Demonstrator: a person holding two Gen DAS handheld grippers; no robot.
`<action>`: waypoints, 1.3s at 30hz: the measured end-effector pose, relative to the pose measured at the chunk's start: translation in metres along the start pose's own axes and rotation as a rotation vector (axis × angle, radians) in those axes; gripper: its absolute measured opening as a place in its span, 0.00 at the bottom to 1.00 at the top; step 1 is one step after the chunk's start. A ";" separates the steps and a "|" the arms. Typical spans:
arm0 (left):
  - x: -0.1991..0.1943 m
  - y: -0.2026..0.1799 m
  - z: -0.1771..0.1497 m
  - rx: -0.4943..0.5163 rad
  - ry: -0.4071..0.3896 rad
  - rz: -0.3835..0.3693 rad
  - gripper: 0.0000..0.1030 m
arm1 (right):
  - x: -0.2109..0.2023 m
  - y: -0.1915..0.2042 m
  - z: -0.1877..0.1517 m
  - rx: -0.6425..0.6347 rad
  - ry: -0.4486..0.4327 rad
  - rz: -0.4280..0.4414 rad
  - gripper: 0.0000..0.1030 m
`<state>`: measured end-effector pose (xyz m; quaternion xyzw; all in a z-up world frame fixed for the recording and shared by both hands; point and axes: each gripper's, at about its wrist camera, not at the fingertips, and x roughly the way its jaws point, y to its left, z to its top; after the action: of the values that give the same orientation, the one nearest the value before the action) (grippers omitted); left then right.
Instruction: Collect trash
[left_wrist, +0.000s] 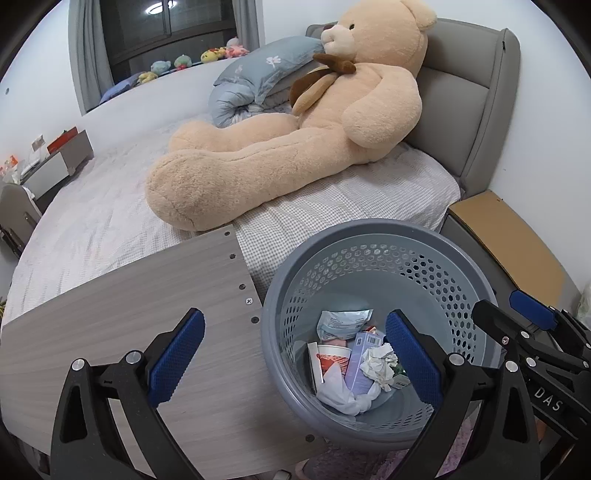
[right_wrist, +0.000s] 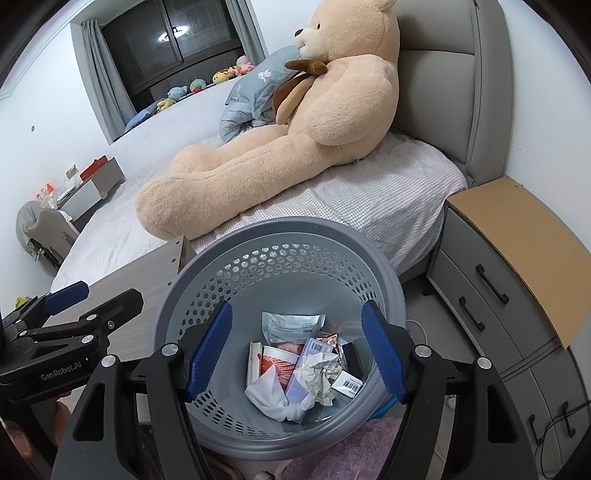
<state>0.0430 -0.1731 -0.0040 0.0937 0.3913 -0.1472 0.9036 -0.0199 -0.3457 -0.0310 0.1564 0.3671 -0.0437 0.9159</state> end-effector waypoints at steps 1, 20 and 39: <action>0.000 0.000 0.000 -0.001 0.000 0.000 0.94 | 0.000 0.000 0.000 0.000 0.000 0.000 0.67; -0.001 0.002 0.000 -0.014 0.000 0.009 0.94 | -0.002 0.000 0.000 -0.001 -0.002 0.000 0.67; -0.001 -0.002 0.001 0.000 -0.001 0.016 0.94 | -0.003 0.000 0.000 -0.002 -0.003 -0.001 0.67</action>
<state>0.0426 -0.1751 -0.0027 0.0965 0.3903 -0.1400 0.9049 -0.0226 -0.3456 -0.0289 0.1552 0.3660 -0.0440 0.9165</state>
